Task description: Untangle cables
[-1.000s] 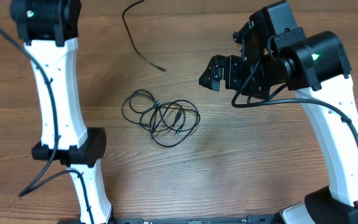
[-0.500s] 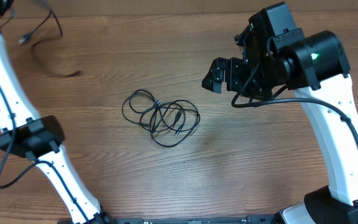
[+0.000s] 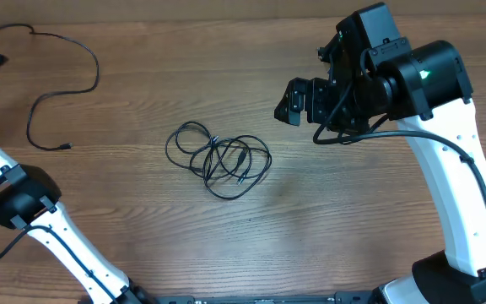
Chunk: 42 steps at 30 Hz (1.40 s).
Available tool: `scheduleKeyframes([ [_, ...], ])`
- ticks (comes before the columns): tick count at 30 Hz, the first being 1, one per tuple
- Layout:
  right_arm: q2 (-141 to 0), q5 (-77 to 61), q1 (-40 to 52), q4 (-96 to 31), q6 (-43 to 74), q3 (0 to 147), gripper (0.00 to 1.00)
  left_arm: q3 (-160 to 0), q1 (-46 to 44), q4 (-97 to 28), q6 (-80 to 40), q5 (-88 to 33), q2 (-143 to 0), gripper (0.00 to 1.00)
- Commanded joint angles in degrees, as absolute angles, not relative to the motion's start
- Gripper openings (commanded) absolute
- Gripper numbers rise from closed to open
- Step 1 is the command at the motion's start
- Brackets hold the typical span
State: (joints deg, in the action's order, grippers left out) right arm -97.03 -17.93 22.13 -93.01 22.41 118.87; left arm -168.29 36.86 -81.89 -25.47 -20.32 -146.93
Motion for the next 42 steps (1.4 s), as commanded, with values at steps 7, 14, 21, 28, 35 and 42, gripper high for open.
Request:
scheduleKeyframes([
  [7, -97.23, -17.58, 23.88, -93.36, 22.02, 119.22, 1.0, -158.41, 28.49, -83.18, -23.88, 1.72, -146.89, 1.0],
  [14, -97.86, -17.58, 24.82, -92.97, 22.02, 119.22, 1.0, -145.08, 25.32, -67.53, -29.89, 2.96, -146.89, 1.0],
  [21, -99.2, -17.61, 24.8, -92.47, 22.48, 118.19, 1.0, -133.62, 25.47, -51.48, -39.16, 2.61, -146.89, 1.0],
  [28, -99.2, -17.63, 24.82, -90.78, 22.68, 112.36, 1.0, -127.15, 25.32, -42.81, -39.51, 1.96, -146.89, 0.93],
  [35, -99.2, -17.63, 24.82, -90.17, 24.18, 109.8, 1.0, -123.9, 25.26, -37.65, -37.3, 3.73, -146.89, 0.12],
  [42, -99.2, -17.63, 24.8, -90.85, 24.16, 109.8, 1.0, -126.15, 25.26, -33.34, -23.33, 2.96, -146.65, 0.04],
])
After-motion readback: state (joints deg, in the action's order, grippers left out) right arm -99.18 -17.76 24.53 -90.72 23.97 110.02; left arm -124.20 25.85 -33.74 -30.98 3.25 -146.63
